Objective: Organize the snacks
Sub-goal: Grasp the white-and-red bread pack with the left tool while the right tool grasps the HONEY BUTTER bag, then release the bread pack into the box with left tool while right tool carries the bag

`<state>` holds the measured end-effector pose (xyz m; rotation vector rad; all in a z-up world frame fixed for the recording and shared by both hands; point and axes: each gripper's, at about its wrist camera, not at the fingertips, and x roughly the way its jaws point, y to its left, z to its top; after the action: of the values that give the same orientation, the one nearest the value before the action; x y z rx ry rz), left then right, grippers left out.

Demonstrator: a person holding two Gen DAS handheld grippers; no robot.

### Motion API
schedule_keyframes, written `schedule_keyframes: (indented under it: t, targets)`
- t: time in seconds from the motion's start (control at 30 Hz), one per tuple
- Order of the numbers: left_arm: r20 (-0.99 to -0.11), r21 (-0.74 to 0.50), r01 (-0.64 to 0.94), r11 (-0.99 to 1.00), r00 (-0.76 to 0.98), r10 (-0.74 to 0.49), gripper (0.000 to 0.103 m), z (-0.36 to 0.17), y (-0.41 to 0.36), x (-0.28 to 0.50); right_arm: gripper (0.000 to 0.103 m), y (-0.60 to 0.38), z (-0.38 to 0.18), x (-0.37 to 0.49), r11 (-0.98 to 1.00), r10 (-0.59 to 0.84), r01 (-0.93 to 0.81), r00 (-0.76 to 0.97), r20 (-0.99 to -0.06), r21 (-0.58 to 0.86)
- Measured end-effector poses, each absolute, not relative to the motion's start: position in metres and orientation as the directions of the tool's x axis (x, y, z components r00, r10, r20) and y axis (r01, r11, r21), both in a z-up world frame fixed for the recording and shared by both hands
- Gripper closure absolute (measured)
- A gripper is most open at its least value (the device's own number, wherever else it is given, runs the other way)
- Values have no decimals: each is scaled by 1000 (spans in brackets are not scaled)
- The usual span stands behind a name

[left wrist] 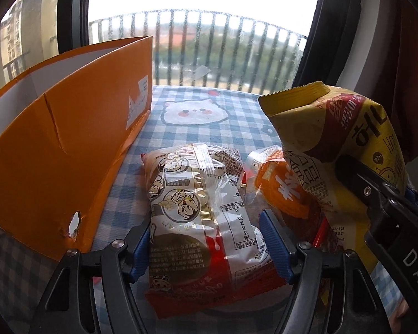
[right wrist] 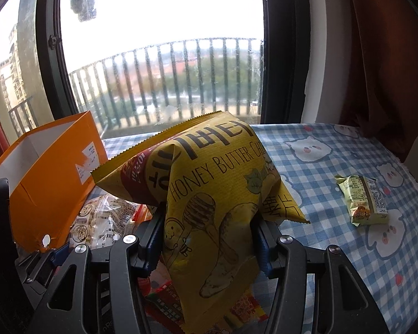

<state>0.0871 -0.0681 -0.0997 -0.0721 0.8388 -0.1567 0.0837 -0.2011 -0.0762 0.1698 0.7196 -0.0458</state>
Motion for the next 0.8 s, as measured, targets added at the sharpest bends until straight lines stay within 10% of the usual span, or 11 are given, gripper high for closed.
schedule_keyframes:
  t: [0.8]
  targets:
    - [-674,-145,157,977,707,-214,46,-65,-74,65,45,-198,-65,71,971,105,72,728,-677,228]
